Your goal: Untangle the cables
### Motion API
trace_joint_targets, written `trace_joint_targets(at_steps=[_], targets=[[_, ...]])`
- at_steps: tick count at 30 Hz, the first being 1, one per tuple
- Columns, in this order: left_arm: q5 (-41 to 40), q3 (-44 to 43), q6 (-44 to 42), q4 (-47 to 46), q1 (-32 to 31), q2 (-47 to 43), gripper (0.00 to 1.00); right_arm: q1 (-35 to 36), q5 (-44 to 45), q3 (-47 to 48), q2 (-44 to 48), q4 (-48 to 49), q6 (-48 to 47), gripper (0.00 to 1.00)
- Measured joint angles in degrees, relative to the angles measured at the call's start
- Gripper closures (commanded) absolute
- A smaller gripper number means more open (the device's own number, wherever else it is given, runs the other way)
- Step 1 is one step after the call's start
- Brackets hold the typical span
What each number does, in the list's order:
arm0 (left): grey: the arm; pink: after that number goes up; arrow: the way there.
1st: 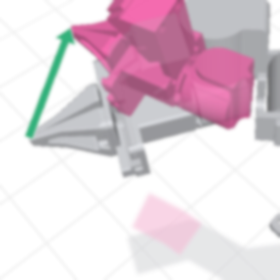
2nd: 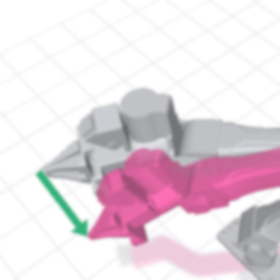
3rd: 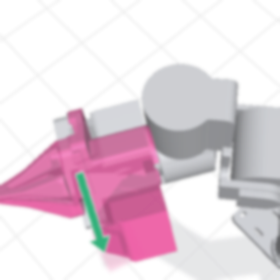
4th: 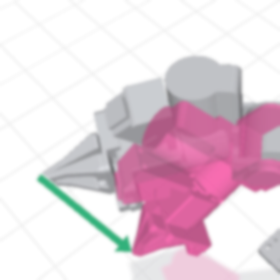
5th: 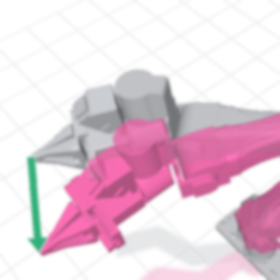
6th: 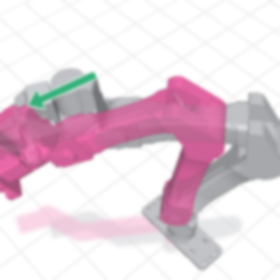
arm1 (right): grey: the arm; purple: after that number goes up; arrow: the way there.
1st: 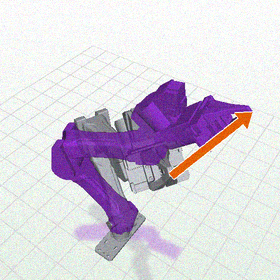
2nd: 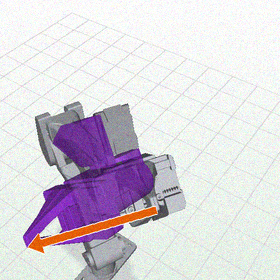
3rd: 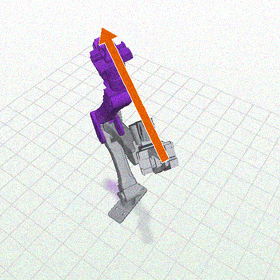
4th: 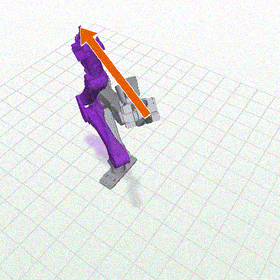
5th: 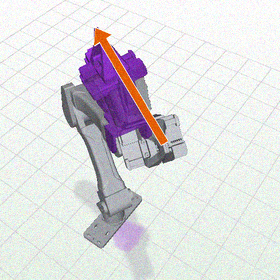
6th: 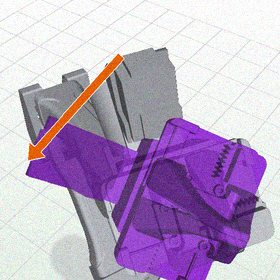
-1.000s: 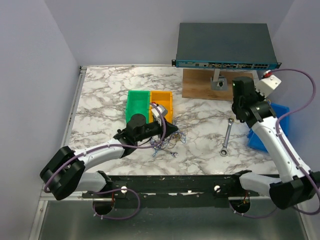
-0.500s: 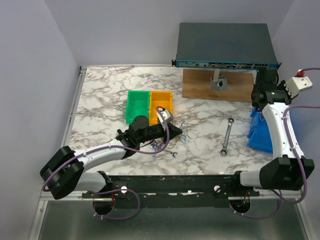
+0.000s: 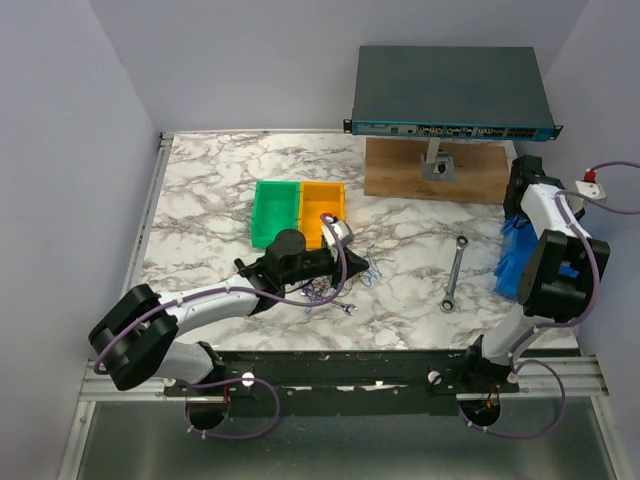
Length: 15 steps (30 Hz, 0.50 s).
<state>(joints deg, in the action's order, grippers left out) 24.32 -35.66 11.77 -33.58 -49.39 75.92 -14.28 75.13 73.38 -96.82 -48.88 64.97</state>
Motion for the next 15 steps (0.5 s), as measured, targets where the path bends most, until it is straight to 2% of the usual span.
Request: trace_joint_targets(at_steps=[4,8,11,15], targets=[[0.3,-0.5,0.0,0.0,-0.1,0.9,1.00,-0.4,-0.1,4.7,-5.4,-7.2,8.5,0.99],[0.7,-0.6,0.0,0.0,-0.2,1.3,1.00,-0.3,-1.1,13.5,-9.7,-16.4,14.4,0.99],[0.9,-0.7,0.0,0.0,-0.2,1.6,1.00,-0.3,-2.7,18.3,-9.0,-18.1,12.7,0.99],[0.9,-0.7,0.0,-0.1,-0.2,1.7,1.00,-0.3,-8.1,16.8,-1.8,-10.1,2.3,0.99]])
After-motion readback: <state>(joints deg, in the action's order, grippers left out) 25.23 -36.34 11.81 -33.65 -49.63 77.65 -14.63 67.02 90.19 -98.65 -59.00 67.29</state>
